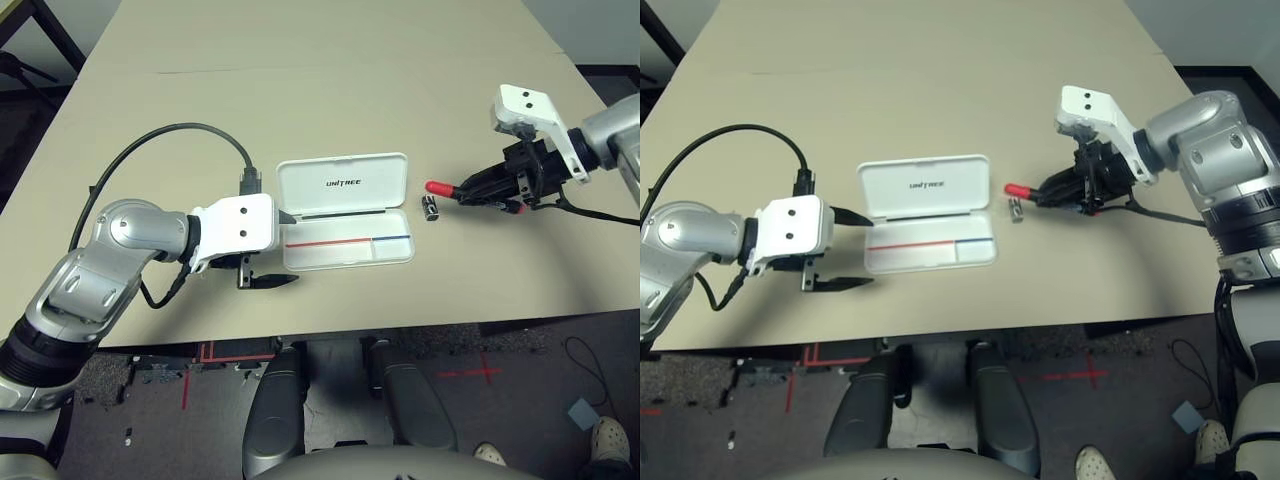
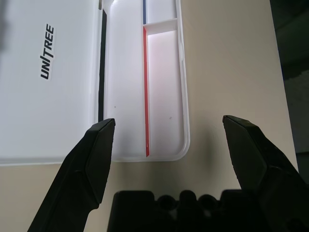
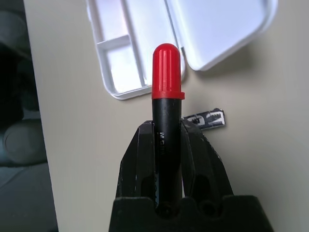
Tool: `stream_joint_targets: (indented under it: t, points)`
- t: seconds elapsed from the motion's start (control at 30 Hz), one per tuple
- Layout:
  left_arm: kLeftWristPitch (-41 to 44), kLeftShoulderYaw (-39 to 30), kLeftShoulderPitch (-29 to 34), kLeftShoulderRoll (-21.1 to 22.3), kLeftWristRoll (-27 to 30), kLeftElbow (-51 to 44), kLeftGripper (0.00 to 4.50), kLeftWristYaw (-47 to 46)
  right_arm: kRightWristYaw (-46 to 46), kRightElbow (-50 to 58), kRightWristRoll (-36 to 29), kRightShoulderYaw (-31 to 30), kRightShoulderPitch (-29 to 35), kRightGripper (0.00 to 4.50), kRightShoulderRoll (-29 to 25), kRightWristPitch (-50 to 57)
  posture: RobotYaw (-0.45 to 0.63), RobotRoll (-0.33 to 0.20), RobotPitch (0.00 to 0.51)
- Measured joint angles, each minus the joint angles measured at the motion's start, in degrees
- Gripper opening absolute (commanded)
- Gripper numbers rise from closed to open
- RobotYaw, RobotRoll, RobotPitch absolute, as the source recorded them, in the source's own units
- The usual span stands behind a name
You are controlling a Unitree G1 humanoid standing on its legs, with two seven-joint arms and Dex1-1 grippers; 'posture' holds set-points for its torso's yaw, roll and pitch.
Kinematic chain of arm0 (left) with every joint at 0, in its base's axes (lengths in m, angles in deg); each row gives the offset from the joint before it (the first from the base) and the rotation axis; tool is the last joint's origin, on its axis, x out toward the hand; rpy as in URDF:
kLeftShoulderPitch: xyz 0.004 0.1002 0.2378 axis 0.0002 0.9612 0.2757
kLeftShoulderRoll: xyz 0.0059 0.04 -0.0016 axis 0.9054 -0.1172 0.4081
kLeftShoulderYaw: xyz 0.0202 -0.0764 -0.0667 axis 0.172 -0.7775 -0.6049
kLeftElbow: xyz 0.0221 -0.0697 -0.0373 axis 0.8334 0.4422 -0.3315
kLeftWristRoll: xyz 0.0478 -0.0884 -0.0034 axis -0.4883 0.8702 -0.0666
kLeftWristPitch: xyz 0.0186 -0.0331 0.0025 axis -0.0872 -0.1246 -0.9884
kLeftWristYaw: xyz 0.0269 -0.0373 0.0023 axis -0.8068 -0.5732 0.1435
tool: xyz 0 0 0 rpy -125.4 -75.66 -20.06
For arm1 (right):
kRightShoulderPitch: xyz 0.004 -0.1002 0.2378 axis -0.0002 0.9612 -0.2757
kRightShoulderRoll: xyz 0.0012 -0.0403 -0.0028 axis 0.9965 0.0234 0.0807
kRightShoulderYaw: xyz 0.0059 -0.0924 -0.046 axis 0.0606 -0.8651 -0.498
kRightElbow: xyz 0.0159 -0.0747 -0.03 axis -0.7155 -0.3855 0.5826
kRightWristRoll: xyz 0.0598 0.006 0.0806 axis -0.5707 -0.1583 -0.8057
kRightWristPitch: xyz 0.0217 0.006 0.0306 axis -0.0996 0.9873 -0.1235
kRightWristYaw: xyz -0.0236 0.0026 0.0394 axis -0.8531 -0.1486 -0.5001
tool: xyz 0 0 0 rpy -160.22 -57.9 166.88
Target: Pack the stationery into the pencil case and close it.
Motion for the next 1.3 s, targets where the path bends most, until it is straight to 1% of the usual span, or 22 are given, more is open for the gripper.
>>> stream_joint_targets:
  t: [0.17,0.27,0.43,0.57,0.67,0.83,0.97,1.1,1.3]
  points:
    - [-0.19,0.12,-0.23,0.12,-0.12,0.11,4.5,0.33,0.37,-2.2,-1.69,-7.1,-5.63,0.48,2.04,-3.2,0.05,0.0,0.208]
    - [-0.19,0.13,-0.27,0.16,-0.15,0.13,4.5,0.36,0.41,-2.9,-3.15,-10.37,-7.81,0.48,3.79,-4.12,0.06,0.0,0.21]
    - [0.0,0.13,-0.31,0.47,-0.14,0.09,4.5,0.37,0.44,-2.82,-4.76,-13.32,-9.64,0.48,5.77,-3.52,0.06,0.0,0.213]
    - [0.46,0.13,-0.3,0.57,-0.13,0.01,4.5,0.37,0.46,-2.69,-4.78,-13.47,-10.44,0.48,8.08,-3.14,0.06,0.0,0.214]
    - [0.82,0.13,-0.3,0.58,-0.13,-0.06,4.5,0.37,0.49,-2.93,-3.53,-13.26,-10.55,0.48,10.22,-3.07,0.07,0.0,0.216]
    - [1.55,0.16,-0.52,0.55,-0.12,-0.23,4.5,0.35,0.05,-4.2,0.08,-11.27,-10.42,0.48,16.78,-2.95,0.08,0.0,0.215]
    - [2.19,0.2,-0.58,0.42,-0.12,-0.48,4.5,0.27,-2.67,-6.5,3.21,-10.13,-10.31,0.48,20.86,-4.21,0.09,0.0,0.215]
    - [2.82,0.21,-0.57,0.36,-0.11,-1.16,4.5,0.06,-4.73,-7.88,6.33,-9.62,-9.41,0.48,23.66,-5.22,0.1,0.0,0.216]
    - [3.64,0.19,-0.5,0.36,-0.06,-2.35,4.5,-0.59,-5.42,-8.83,8.91,-8.7,-8.04,0.48,26.49,-5.83,0.11,0.0,0.216]
